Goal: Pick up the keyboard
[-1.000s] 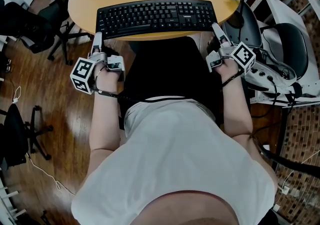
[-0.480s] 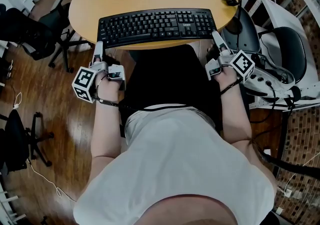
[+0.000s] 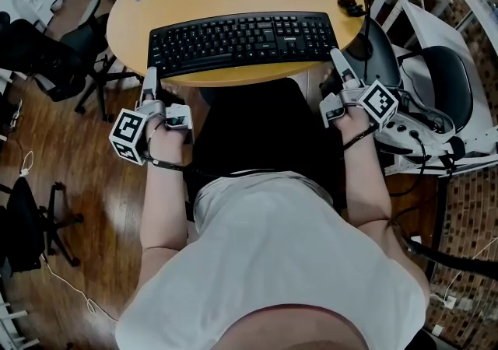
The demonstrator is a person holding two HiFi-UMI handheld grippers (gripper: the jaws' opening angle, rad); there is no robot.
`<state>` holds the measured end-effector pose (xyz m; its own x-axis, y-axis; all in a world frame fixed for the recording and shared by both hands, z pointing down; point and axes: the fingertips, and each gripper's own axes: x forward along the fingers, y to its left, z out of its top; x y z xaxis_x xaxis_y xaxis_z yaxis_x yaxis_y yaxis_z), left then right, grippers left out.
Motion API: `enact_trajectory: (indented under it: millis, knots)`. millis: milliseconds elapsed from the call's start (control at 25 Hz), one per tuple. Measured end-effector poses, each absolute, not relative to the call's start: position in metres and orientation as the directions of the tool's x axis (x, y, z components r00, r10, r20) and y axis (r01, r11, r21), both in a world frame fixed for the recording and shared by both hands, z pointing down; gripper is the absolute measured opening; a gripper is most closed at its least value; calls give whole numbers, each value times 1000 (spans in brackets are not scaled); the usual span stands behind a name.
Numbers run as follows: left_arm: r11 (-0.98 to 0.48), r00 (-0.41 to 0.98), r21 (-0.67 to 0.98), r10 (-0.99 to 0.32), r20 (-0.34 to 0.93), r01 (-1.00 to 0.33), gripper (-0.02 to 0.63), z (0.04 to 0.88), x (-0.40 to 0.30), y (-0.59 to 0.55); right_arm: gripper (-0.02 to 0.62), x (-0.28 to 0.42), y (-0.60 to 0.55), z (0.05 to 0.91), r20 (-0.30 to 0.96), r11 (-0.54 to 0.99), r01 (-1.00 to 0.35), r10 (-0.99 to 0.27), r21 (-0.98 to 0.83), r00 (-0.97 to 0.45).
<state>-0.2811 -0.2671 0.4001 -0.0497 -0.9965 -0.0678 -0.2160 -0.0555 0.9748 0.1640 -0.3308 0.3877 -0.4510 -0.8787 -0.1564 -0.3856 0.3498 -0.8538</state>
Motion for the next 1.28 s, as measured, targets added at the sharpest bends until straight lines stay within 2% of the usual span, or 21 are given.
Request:
enact_trajectory:
  millis: [760,1280]
  knots:
    - [-160,-47,965,-984,-173,-210,308,349,-271,-268,118,173,-323,327,-298,475,-382,-849,-793,-436]
    - [-155,-57,965,-984,-171,-212,308,355,-271,-267,120,173,-322,330,-308,489,-375,-839,-788,-448]
